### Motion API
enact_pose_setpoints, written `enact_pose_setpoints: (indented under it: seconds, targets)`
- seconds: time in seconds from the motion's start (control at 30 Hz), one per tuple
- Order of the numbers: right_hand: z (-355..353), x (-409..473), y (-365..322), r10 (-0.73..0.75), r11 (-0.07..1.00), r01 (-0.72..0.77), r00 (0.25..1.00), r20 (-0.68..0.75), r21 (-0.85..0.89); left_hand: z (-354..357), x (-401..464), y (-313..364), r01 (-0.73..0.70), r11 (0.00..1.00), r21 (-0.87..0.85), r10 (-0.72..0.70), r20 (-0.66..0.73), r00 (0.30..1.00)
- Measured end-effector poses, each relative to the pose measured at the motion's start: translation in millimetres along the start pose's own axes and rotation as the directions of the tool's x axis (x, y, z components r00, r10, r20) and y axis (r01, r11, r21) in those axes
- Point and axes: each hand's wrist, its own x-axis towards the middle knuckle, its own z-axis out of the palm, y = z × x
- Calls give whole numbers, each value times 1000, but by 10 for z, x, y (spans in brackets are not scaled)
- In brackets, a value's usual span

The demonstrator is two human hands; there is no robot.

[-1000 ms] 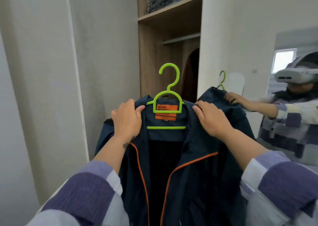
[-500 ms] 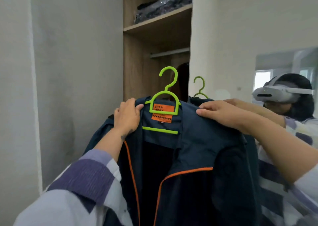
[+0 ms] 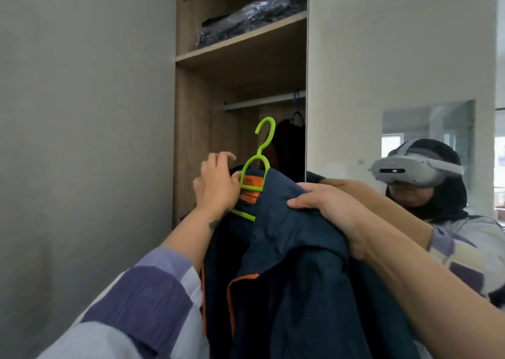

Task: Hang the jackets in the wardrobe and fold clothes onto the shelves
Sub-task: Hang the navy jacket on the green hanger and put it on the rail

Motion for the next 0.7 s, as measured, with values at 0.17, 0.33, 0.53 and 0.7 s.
enact_pose_setpoints:
  seconds: [0.17,0.33,0.53,0.7]
  targets:
    - [473,789,129,-140,989,133,976,-166,-58,-152,506,186,326,910,-256,-196,428,882]
    - [778,1499,208,-208,976,194,966,-152,-102,-167,999,-159,307,909,-280,-115,540,834]
    - [533,2026,-15,-554,787,237,678,-483,-570,83,1491,-670,159,967,-198,-61,426,903]
    - [195,2660,-371,-618,524,-210,573,-538,-825,379,2010,-762,218,908,-358,-19,486,874]
